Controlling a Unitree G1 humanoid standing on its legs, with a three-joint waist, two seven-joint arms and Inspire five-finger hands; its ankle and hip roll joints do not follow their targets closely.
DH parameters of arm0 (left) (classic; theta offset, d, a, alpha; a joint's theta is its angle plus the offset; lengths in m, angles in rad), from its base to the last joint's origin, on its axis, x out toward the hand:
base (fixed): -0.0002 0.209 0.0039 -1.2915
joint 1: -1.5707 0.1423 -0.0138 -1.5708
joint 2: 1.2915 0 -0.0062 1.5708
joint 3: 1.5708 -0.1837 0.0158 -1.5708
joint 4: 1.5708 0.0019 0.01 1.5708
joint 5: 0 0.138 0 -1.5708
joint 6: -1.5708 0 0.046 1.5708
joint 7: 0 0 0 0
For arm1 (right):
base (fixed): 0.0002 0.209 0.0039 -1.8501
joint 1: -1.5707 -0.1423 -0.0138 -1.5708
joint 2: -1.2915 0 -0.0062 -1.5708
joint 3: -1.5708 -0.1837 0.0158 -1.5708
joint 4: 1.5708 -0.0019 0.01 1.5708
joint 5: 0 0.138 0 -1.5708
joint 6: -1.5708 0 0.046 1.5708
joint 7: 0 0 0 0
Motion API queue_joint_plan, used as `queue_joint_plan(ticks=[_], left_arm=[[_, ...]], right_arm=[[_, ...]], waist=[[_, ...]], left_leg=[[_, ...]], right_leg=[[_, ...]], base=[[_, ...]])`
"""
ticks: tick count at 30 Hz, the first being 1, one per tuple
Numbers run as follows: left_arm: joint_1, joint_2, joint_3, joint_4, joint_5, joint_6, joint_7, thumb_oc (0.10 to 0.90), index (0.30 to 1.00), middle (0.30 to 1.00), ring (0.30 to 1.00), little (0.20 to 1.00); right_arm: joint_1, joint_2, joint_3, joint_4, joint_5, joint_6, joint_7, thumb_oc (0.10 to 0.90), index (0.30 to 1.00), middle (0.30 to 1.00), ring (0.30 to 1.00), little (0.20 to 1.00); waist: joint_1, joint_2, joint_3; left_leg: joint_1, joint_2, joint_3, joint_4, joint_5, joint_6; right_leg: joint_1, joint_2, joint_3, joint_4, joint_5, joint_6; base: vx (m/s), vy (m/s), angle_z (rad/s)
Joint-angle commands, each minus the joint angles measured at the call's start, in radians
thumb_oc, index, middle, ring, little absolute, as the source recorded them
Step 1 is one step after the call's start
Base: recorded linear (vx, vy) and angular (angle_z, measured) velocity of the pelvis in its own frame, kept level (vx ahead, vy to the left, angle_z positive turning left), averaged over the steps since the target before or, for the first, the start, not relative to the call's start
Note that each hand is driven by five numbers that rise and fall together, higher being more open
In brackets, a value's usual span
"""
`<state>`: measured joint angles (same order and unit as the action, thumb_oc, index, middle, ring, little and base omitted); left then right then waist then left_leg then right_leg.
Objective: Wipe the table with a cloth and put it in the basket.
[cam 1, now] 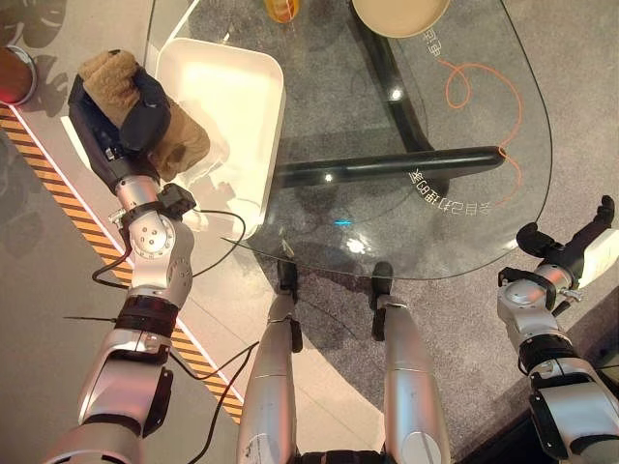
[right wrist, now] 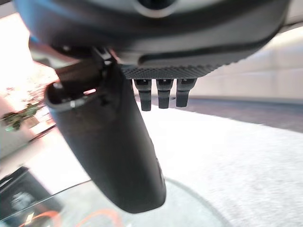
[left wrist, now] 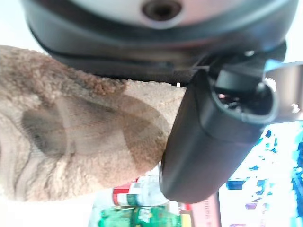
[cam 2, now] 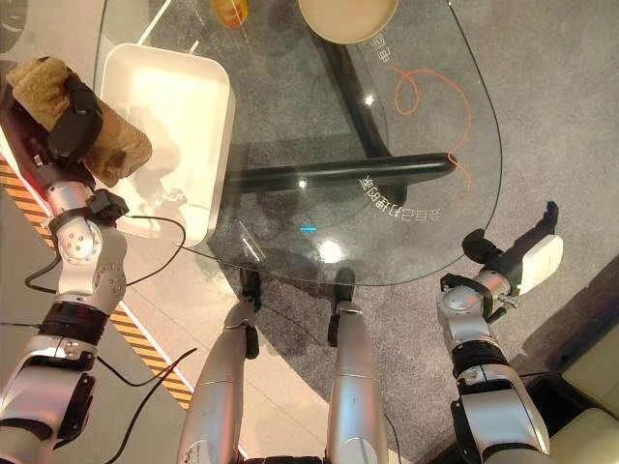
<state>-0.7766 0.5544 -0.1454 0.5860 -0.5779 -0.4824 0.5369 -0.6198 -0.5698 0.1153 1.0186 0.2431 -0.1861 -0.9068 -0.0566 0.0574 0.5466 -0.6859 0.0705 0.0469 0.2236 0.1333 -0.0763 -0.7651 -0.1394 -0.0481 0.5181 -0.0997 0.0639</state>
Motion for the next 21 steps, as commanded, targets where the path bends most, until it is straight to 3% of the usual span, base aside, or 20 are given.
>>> queue_joint_plan(ticks=[1,11,21], left_arm=[[-0.166,0.148,0.0,0.011,0.118,-0.052,0.043,0.1,0.3,0.3,0.3,0.2],[-0.254,0.19,-0.104,0.137,0.162,0.042,0.057,0.1,0.3,0.3,0.3,0.2],[-0.29,0.195,-0.162,0.241,0.163,0.16,-0.006,0.1,0.3,0.3,0.3,0.2]], right_arm=[[-0.013,-0.1,-0.027,0.082,0.036,-0.038,0.007,0.8,0.9,0.9,0.9,0.9],[0.018,-0.078,0.001,0.215,0.033,0.016,0.104,0.8,0.9,0.9,0.9,0.9],[0.023,-0.052,0.033,0.249,-0.001,0.045,0.166,0.8,0.9,0.9,0.9,0.9]], waist=[[-0.001,-0.02,-0.027],[-0.018,-0.017,-0.027],[-0.031,-0.013,-0.027]], left_leg=[[0.011,-0.062,0.042,0.122,-0.183,0.049],[0.004,-0.055,0.056,0.116,-0.179,0.049],[0.003,-0.048,0.068,0.115,-0.174,0.045]], right_leg=[[0.04,0.073,-0.046,-0.106,0.044,-0.018],[0.027,0.074,-0.039,-0.115,0.052,-0.017],[0.019,0.072,-0.034,-0.113,0.055,-0.015]], base=[[0.0,0.0,0.0],[0.0,0.0,0.0],[0.0,0.005,-0.01]])
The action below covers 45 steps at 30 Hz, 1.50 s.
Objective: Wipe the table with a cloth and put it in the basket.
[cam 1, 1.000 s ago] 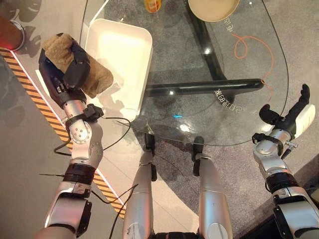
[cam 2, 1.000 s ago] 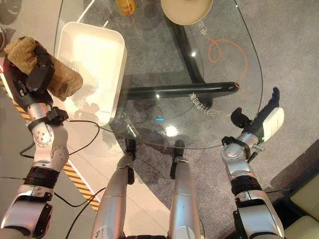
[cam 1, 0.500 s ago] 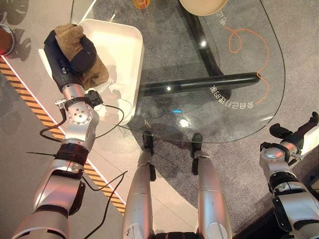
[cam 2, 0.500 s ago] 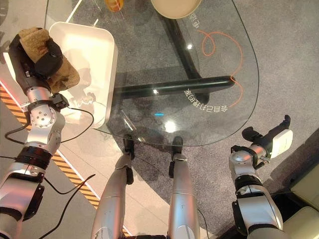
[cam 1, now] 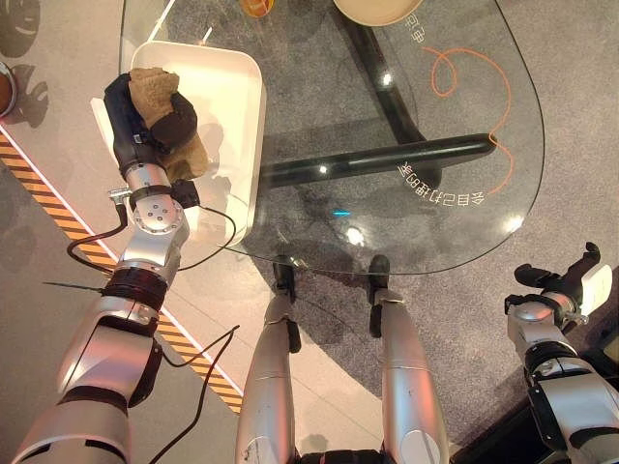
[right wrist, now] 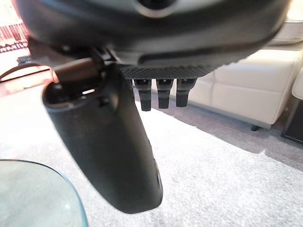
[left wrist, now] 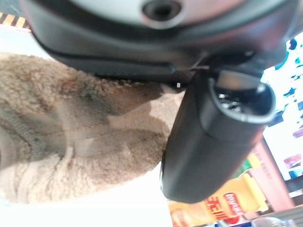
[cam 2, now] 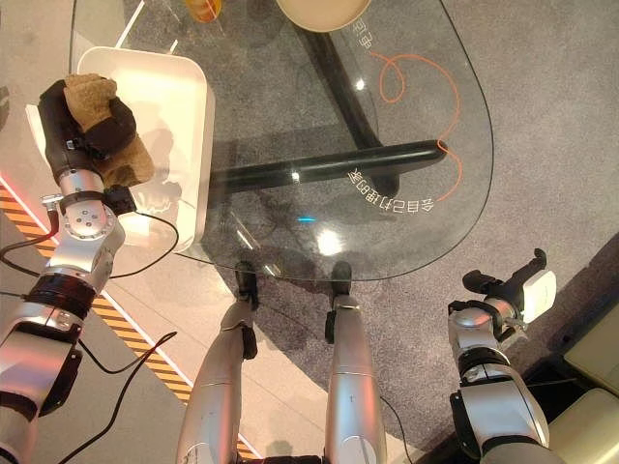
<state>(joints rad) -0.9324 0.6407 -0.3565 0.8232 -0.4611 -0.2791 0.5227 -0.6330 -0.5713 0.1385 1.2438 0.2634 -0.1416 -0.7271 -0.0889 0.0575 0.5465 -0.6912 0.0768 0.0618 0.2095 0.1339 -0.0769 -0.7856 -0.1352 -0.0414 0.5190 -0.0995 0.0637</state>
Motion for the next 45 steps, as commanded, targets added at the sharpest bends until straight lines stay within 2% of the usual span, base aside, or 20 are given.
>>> queue_joint_plan(ticks=[1,11,23,40,41,45], left_arm=[[-0.137,0.109,0.048,0.011,0.046,-0.039,0.005,0.1,0.3,0.3,0.3,0.2],[-0.165,0.122,0.019,0.091,0.051,0.055,-0.051,0.1,0.3,0.3,0.3,0.2],[-0.167,0.107,0.011,0.118,0.061,0.098,-0.097,0.1,0.3,0.3,0.3,0.2],[-0.192,0.1,-0.02,0.156,0.054,0.165,-0.164,0.1,0.3,0.3,0.3,0.2],[-0.197,0.101,-0.024,0.16,0.054,0.172,-0.167,0.254,0.432,0.432,0.432,0.354],[-0.199,0.101,-0.028,0.165,0.064,0.191,-0.178,0.416,0.571,0.571,0.571,0.516]], right_arm=[[0.038,-0.049,0.013,0.026,-0.022,0.0,-0.013,0.8,0.9,0.9,0.9,0.9],[0.055,-0.039,0.029,0.033,-0.036,0.028,0.006,0.8,0.9,0.9,0.9,0.9],[0.057,-0.03,0.031,0.029,-0.035,0.057,0.023,0.8,0.9,0.9,0.9,0.9],[0.05,-0.024,0.04,0.023,-0.046,0.055,0.016,0.8,0.9,0.9,0.9,0.9],[0.05,-0.025,0.04,0.024,-0.047,0.054,0.017,0.8,0.9,0.9,0.9,0.9],[0.053,-0.024,0.037,0.023,-0.051,0.052,0.016,0.8,0.9,0.9,0.9,0.9]], waist=[[0.0,-0.013,-0.027],[-0.017,-0.003,-0.027],[-0.021,-0.005,-0.027],[-0.03,-0.009,-0.027],[-0.031,-0.009,-0.027],[-0.032,-0.01,-0.027]], left_leg=[[0.008,-0.054,0.054,0.129,-0.174,0.045],[0.01,-0.053,0.067,0.123,-0.167,0.042],[0.0,-0.052,0.07,0.12,-0.161,0.041],[-0.027,-0.052,0.076,0.126,-0.157,0.043],[-0.028,-0.052,0.076,0.127,-0.157,0.043],[-0.031,-0.053,0.074,0.129,-0.158,0.044]], right_leg=[[0.039,0.067,-0.04,-0.114,0.055,-0.014],[0.031,0.067,-0.032,-0.116,0.059,-0.015],[0.02,0.067,-0.032,-0.12,0.067,-0.014],[-0.006,0.072,-0.026,-0.122,0.081,-0.011],[-0.007,0.072,-0.026,-0.122,0.082,-0.011],[-0.01,0.074,-0.024,-0.121,0.084,-0.01]], base=[[0.0,0.0,0.0],[0.0,0.009,-0.01],[0.0,0.0,0.0],[0.0,0.0,0.0],[0.0,0.0,0.0],[0.0,0.0,0.0]])
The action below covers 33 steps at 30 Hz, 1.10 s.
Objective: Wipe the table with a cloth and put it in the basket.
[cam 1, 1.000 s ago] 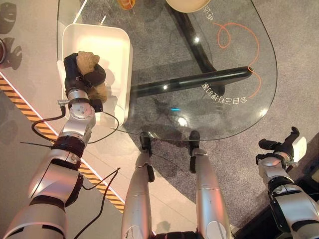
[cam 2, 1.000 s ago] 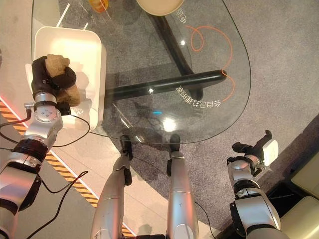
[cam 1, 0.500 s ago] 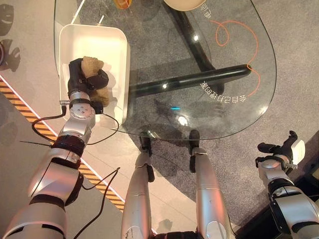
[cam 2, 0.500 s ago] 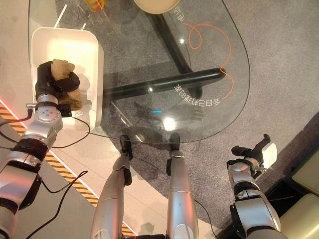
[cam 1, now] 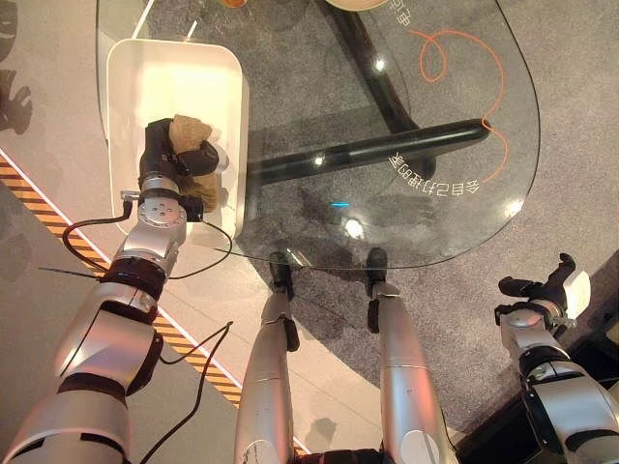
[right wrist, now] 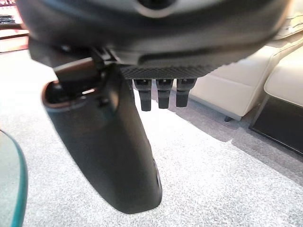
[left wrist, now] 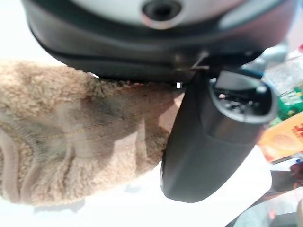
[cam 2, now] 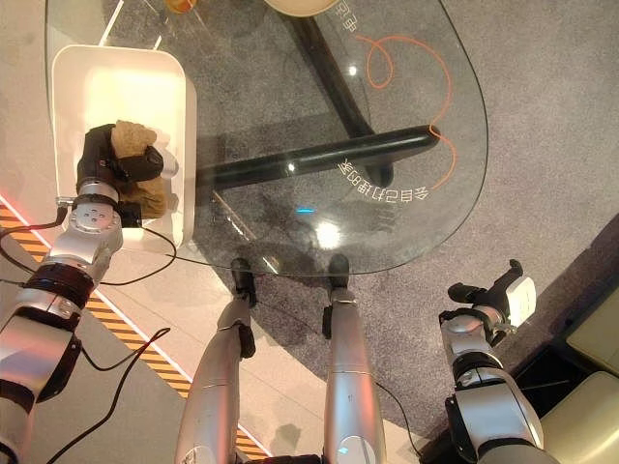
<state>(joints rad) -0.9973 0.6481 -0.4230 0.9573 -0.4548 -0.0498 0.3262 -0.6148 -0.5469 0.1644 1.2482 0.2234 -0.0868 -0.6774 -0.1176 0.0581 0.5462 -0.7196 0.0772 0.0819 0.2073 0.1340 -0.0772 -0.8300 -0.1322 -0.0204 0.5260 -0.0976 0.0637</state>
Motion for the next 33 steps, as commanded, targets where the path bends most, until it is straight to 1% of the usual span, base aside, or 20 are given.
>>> queue_joint_plan(ticks=[1,3,4,5,6,7,20,25,27,31,32,33], left_arm=[[-0.134,0.095,0.037,0.032,0.055,-0.034,0.017,0.429,0.582,0.582,0.582,0.529],[-0.134,0.095,0.035,0.037,0.059,-0.034,0.015,0.465,0.613,0.613,0.613,0.565],[-0.136,0.094,0.033,0.038,0.061,-0.032,0.016,0.515,0.655,0.655,0.655,0.615],[-0.137,0.094,0.032,0.039,0.061,-0.031,0.015,0.6,0.728,0.728,0.728,0.7],[-0.139,0.095,0.031,0.041,0.057,-0.032,0.016,0.745,0.853,0.853,0.853,0.845],[-0.139,0.094,0.032,0.041,0.059,-0.031,0.016,0.8,0.9,0.9,0.9,0.9],[-0.145,0.094,0.025,0.043,0.051,-0.028,0.01,0.8,0.9,0.9,0.9,0.9],[-0.148,0.094,0.022,0.042,0.048,-0.041,0.02,0.8,0.9,0.9,0.9,0.9],[-0.152,0.098,0.024,0.035,0.039,-0.069,0.046,0.8,0.9,0.9,0.9,0.9],[-0.141,0.106,0.041,-0.006,0.022,-0.154,0.122,0.8,0.9,0.9,0.9,0.9],[-0.14,0.106,0.041,-0.006,0.022,-0.154,0.122,0.8,0.9,0.9,0.9,0.9],[-0.128,0.111,0.053,-0.038,0.019,-0.176,0.145,0.8,0.9,0.9,0.9,0.9]], right_arm=[[0.036,-0.049,0.011,0.018,-0.011,-0.004,-0.034,0.8,0.9,0.9,0.9,0.9],[0.037,-0.05,0.01,0.019,-0.012,-0.009,-0.035,0.8,0.9,0.9,0.9,0.9],[0.036,-0.051,0.012,0.018,-0.009,-0.007,-0.034,0.8,0.9,0.9,0.9,0.9],[0.036,-0.051,0.013,0.017,-0.009,-0.006,-0.033,0.8,0.9,0.9,0.9,0.9],[0.035,-0.051,0.014,0.018,-0.01,-0.008,-0.035,0.8,0.9,0.9,0.9,0.9],[0.035,-0.051,0.014,0.018,-0.011,-0.008,-0.036,0.8,0.9,0.9,0.9,0.9],[0.029,-0.052,0.014,0.024,-0.006,-0.012,-0.038,0.8,0.9,0.9,0.9,0.9],[0.026,-0.052,0.017,0.03,-0.002,-0.02,-0.033,0.8,0.9,0.9,0.9,0.9],[0.024,-0.053,0.022,0.031,0.0,-0.021,-0.027,0.8,0.9,0.9,0.9,0.9],[0.045,-0.037,0.023,0.03,-0.017,-0.037,-0.023,0.8,0.9,0.9,0.9,0.9],[0.046,-0.037,0.023,0.03,-0.017,-0.038,-0.023,0.8,0.9,0.9,0.9,0.9],[0.059,-0.029,0.025,0.027,-0.014,-0.043,-0.028,0.8,0.9,0.9,0.9,0.9]], waist=[[-0.004,-0.011,-0.026],[-0.004,-0.011,-0.026],[-0.004,-0.012,-0.026],[-0.004,-0.013,-0.026],[-0.005,-0.013,-0.026],[-0.005,-0.013,-0.026],[-0.001,-0.016,-0.026],[0.001,-0.016,-0.026],[0.002,-0.016,-0.026],[0.004,-0.017,-0.026],[0.004,-0.017,-0.026],[0.007,-0.017,-0.026]], left_leg=[[-0.003,-0.053,0.054,0.132,-0.158,0.044],[-0.004,-0.053,0.053,0.132,-0.158,0.044],[-0.004,-0.053,0.053,0.132,-0.157,0.045],[-0.004,-0.053,0.053,0.131,-0.157,0.045],[-0.005,-0.054,0.053,0.131,-0.157,0.045],[-0.005,-0.054,0.053,0.132,-0.157,0.045],[-0.003,-0.055,0.047,0.132,-0.158,0.046],[-0.004,-0.057,0.044,0.133,-0.157,0.047],[0.001,-0.057,0.043,0.13,-0.156,0.047],[0.028,-0.059,0.033,0.12,-0.159,0.049],[0.029,-0.059,0.033,0.12,-0.159,0.049],[0.05,-0.06,0.026,0.109,-0.158,0.05]], right_leg=[[0.033,0.07,-0.045,-0.127,0.082,-0.01],[0.033,0.07,-0.045,-0.128,0.083,-0.01],[0.033,0.07,-0.045,-0.129,0.084,-0.01],[0.034,0.071,-0.045,-0.129,0.084,-0.01],[0.033,0.072,-0.044,-0.129,0.084,-0.011],[0.033,0.072,-0.044,-0.129,0.084,-0.011],[0.039,0.071,-0.047,-0.132,0.086,-0.01],[0.038,0.072,-0.047,-0.131,0.087,-0.01],[0.043,0.073,-0.046,-0.133,0.088,-0.011],[0.065,0.075,-0.038,-0.138,0.087,-0.011],[0.066,0.075,-0.038,-0.138,0.087,-0.011],[0.082,0.077,-0.032,-0.144,0.089,-0.008]], base=[[0.0,0.0,0.0],[0.0,0.0,0.0],[0.0,0.0,0.0],[0.0,0.0,0.0],[0.0,0.0,0.0],[0.0,0.0,0.0],[0.0,0.0,0.0],[0.0,0.0,0.0],[0.0,0.0,0.0],[0.0,-0.008,0.0],[0.01,-0.038,0.02],[0.02,-0.067,0.02]])
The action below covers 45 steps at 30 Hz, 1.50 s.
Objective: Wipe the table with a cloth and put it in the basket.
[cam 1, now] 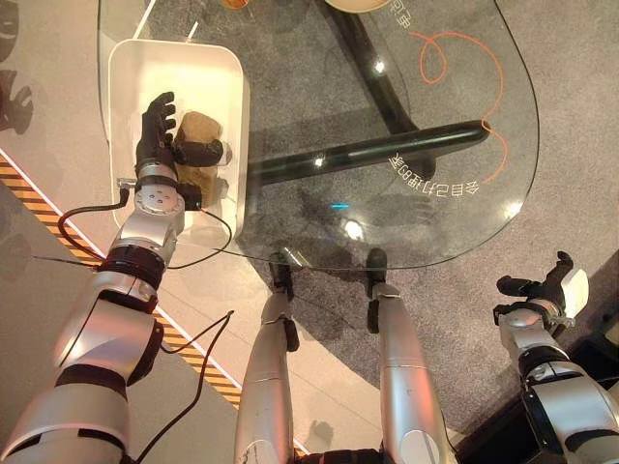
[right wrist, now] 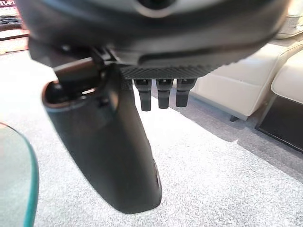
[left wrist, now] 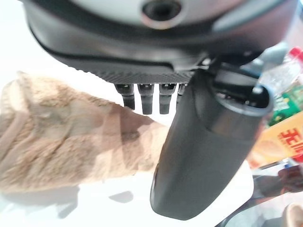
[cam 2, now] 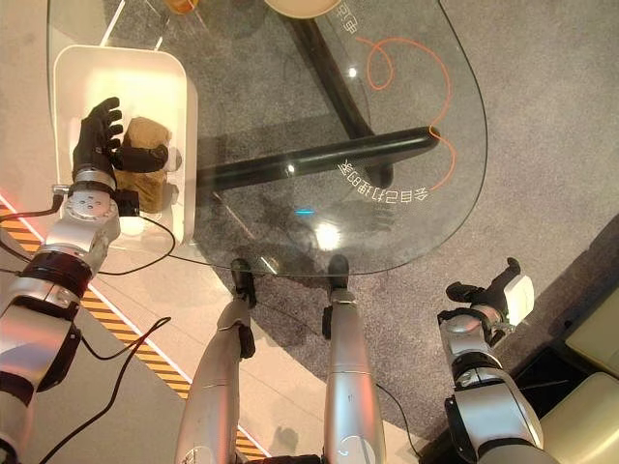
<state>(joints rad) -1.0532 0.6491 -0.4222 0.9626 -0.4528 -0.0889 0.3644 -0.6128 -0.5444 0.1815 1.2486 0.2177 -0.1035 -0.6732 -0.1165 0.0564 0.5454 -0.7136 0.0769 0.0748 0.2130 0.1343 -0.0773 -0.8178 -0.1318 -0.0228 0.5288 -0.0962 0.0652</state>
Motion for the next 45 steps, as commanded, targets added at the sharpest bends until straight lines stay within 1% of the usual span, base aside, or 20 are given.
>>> queue_joint_plan(ticks=[1,5,8,10,13,15,16,17,20,25,27,30,31,32,34,35,38,40,44,45], left_arm=[[-0.054,0.119,0.071,-0.08,0.015,-0.172,0.127,0.8,0.9,0.9,0.9,0.9],[0.014,0.15,0.128,-0.139,0.003,-0.24,0.147,0.8,0.9,0.9,0.9,0.9],[0.07,0.186,0.184,-0.166,-0.016,-0.262,0.13,0.8,0.9,0.9,0.9,0.9],[0.095,0.2,0.209,-0.175,-0.017,-0.263,0.118,0.8,0.9,0.9,0.9,0.9],[0.194,0.229,0.275,-0.196,-0.016,-0.258,0.088,0.8,0.9,0.9,0.9,0.9],[0.228,0.239,0.296,-0.198,-0.019,-0.263,0.079,0.8,0.9,0.9,0.9,0.9],[0.271,0.249,0.324,-0.198,-0.025,-0.266,0.066,0.8,0.9,0.9,0.9,0.9],[0.282,0.251,0.331,-0.198,-0.025,-0.265,0.065,0.8,0.9,0.9,0.9,0.9],[0.366,0.248,0.383,-0.195,-0.035,-0.259,0.044,0.8,0.9,0.9,0.9,0.9],[0.492,0.225,0.451,-0.157,-0.05,-0.24,-0.006,0.8,0.9,0.9,0.9,0.9],[0.549,0.202,0.475,-0.143,-0.04,-0.241,-0.027,0.8,0.9,0.9,0.9,0.9],[0.704,0.129,0.544,-0.112,-0.069,-0.237,-0.123,0.8,0.9,0.9,0.9,0.9],[0.726,0.116,0.551,-0.108,-0.059,-0.243,-0.132,0.8,0.9,0.9,0.9,0.9],[0.771,0.087,0.563,-0.091,-0.054,-0.232,-0.155,0.8,0.9,0.9,0.9,0.9],[0.792,0.075,0.569,-0.086,-0.051,-0.223,-0.166,0.8,0.9,0.9,0.9,0.9],[0.867,0.018,0.57,-0.024,-0.017,-0.22,-0.231,0.8,0.9,0.9,0.9,0.9],[0.936,-0.041,0.556,0.062,0.002,-0.205,-0.302,0.8,0.9,0.9,0.9,0.9],[0.949,-0.062,0.55,0.098,0.006,-0.175,-0.326,0.8,0.9,0.9,0.9,0.9],[0.974,-0.159,0.48,0.232,0.123,-0.134,-0.377,0.8,0.9,0.9,0.9,0.9],[0.979,-0.171,0.467,0.248,0.122,-0.123,-0.386,0.8,0.9,0.9,0.9,0.9]], right_arm=[[0.072,-0.025,0.005,0.022,-0.008,-0.029,-0.035,0.8,0.9,0.9,0.9,0.9],[0.102,-0.023,-0.015,0.014,0.004,-0.027,-0.035,0.8,0.9,0.9,0.9,0.9],[0.142,-0.031,-0.051,0.023,-0.004,-0.025,-0.005,0.8,0.9,0.9,0.9,0.9],[0.164,-0.034,-0.066,0.027,-0.006,-0.03,0.007,0.8,0.9,0.9,0.9,0.9],[0.252,-0.036,-0.102,0.031,-0.013,-0.038,0.041,0.8,0.9,0.9,0.9,0.9],[0.278,-0.037,-0.112,0.035,-0.015,-0.042,0.055,0.8,0.9,0.9,0.9,0.9],[0.31,-0.035,-0.126,0.041,-0.024,-0.046,0.069,0.8,0.9,0.9,0.9,0.9],[0.317,-0.035,-0.129,0.04,-0.023,-0.048,0.073,0.8,0.9,0.9,0.9,0.9],[0.368,-0.023,-0.151,0.049,-0.028,-0.047,0.095,0.8,0.9,0.9,0.9,0.9],[0.422,-0.009,-0.174,0.057,-0.035,-0.044,0.117,0.8,0.9,0.9,0.9,0.9],[0.44,-0.002,-0.18,0.06,-0.045,-0.038,0.127,0.8,0.9,0.9,0.9,0.9],[0.482,0.014,-0.199,0.065,-0.064,-0.034,0.17,0.8,0.9,0.9,0.9,0.9],[0.488,0.017,-0.201,0.065,-0.071,-0.032,0.177,0.8,0.9,0.9,0.9,0.9],[0.501,0.025,-0.204,0.064,-0.076,-0.032,0.196,0.8,0.9,0.9,0.9,0.9],[0.508,0.027,-0.203,0.062,-0.074,-0.032,0.204,0.8,0.9,0.9,0.9,0.9],[0.53,0.051,-0.203,0.058,-0.077,-0.028,0.242,0.8,0.9,0.9,0.9,0.9],[0.552,0.077,-0.187,0.057,-0.13,-0.036,0.299,0.8,0.9,0.9,0.9,0.9],[0.555,0.087,-0.176,0.059,-0.162,-0.036,0.319,0.8,0.9,0.9,0.9,0.9],[0.558,0.12,-0.141,0.075,-0.188,-0.017,0.358,0.8,0.9,0.9,0.9,0.9],[0.558,0.124,-0.135,0.078,-0.195,-0.015,0.362,0.8,0.9,0.9,0.9,0.9]], waist=[[0.01,-0.016,-0.025],[0.027,-0.017,-0.025],[0.043,-0.017,-0.025],[0.049,-0.017,-0.026],[0.064,-0.016,-0.092],[0.067,-0.012,-0.113],[0.071,-0.009,-0.145],[0.071,-0.009,-0.15],[0.079,-0.006,-0.206],[0.093,-0.009,-0.273],[0.099,-0.011,-0.3],[0.118,-0.019,-0.353],[0.121,-0.02,-0.36],[0.127,-0.024,-0.375],[0.127,-0.024,-0.381],[0.135,-0.031,-0.404],[0.137,-0.033,-0.424],[0.137,-0.034,-0.43],[0.134,-0.04,-0.45],[0.134,-0.041,-0.452]], left_leg=[[0.078,-0.062,0.024,0.081,-0.152,0.048],[0.18,-0.062,0.011,-0.004,-0.117,0.036],[0.31,-0.063,0.006,-0.082,-0.103,0.027],[0.36,-0.063,0.004,-0.11,-0.099,0.024],[0.462,-0.058,0.006,-0.2,-0.08,0.013],[0.495,-0.054,0.008,-0.232,-0.071,0.007],[0.534,-0.051,0.011,-0.269,-0.061,0.002],[0.543,-0.05,0.011,-0.276,-0.059,0.001],[0.588,-0.046,0.008,-0.3,-0.058,-0.006],[0.631,-0.043,-0.001,-0.3,-0.067,-0.008],[0.65,-0.041,-0.003,-0.3,-0.073,-0.008],[0.695,-0.037,-0.01,-0.3,-0.088,-0.007],[0.701,-0.037,-0.011,-0.3,-0.091,-0.007],[0.711,-0.036,-0.015,-0.3,-0.095,-0.006],[0.716,-0.036,-0.016,-0.3,-0.098,-0.006],[0.732,-0.034,-0.018,-0.3,-0.105,-0.004],[0.75,-0.029,-0.012,-0.3,-0.114,-0.002],[0.757,-0.026,-0.008,-0.3,-0.118,-0.002],[0.778,-0.024,-0.001,-0.3,-0.129,0.003],[0.782,-0.023,0.0,-0.3,-0.131,0.005]], right_leg=[[0.099,0.077,-0.025,-0.166,0.096,-0.003],[0.198,0.067,-0.029,-0.243,0.127,0.015],[0.329,0.054,-0.037,-0.31,0.136,0.028],[0.38,0.05,-0.04,-0.337,0.14,0.032],[0.492,0.036,-0.055,-0.422,0.152,0.039],[0.531,0.033,-0.063,-0.452,0.157,0.04],[0.577,0.031,-0.071,-0.484,0.16,0.042],[0.587,0.031,-0.073,-0.491,0.161,0.042],[0.663,0.026,-0.094,-0.529,0.158,0.044],[0.734,0.021,-0.116,-0.552,0.15,0.044],[0.763,0.02,-0.122,-0.564,0.148,0.045],[0.823,0.016,-0.135,-0.591,0.147,0.045],[0.829,0.015,-0.136,-0.595,0.147,0.046],[0.842,0.013,-0.138,-0.602,0.147,0.047],[0.847,0.013,-0.139,-0.605,0.147,0.048],[0.864,0.011,-0.143,-0.61,0.144,0.051],[0.884,0.01,-0.146,-0.613,0.138,0.05],[0.891,0.009,-0.147,-0.615,0.135,0.049],[0.909,0.008,-0.149,-0.616,0.13,0.05],[0.913,0.007,-0.149,-0.616,0.129,0.051]], base=[[0.02,-0.091,0.02],[0.0,-0.049,0.01],[0.02,-0.029,-0.05],[0.05,-0.02,-0.05],[0.12,-0.023,-0.07],[0.09,-0.016,0.04],[0.06,-0.009,0.07],[0.06,-0.01,0.08],[0.04,-0.016,0.14],[0.03,-0.008,0.15],[0.07,0.005,0.1],[0.09,0.016,0.04],[0.07,0.016,0.01],[0.05,0.012,0.01],[0.05,0.007,0.03],[0.06,0.007,0.1],[0.04,0.013,0.07],[0.0,0.0,0.0],[0.03,0.021,0.0],[0.0,0.0,0.0]])
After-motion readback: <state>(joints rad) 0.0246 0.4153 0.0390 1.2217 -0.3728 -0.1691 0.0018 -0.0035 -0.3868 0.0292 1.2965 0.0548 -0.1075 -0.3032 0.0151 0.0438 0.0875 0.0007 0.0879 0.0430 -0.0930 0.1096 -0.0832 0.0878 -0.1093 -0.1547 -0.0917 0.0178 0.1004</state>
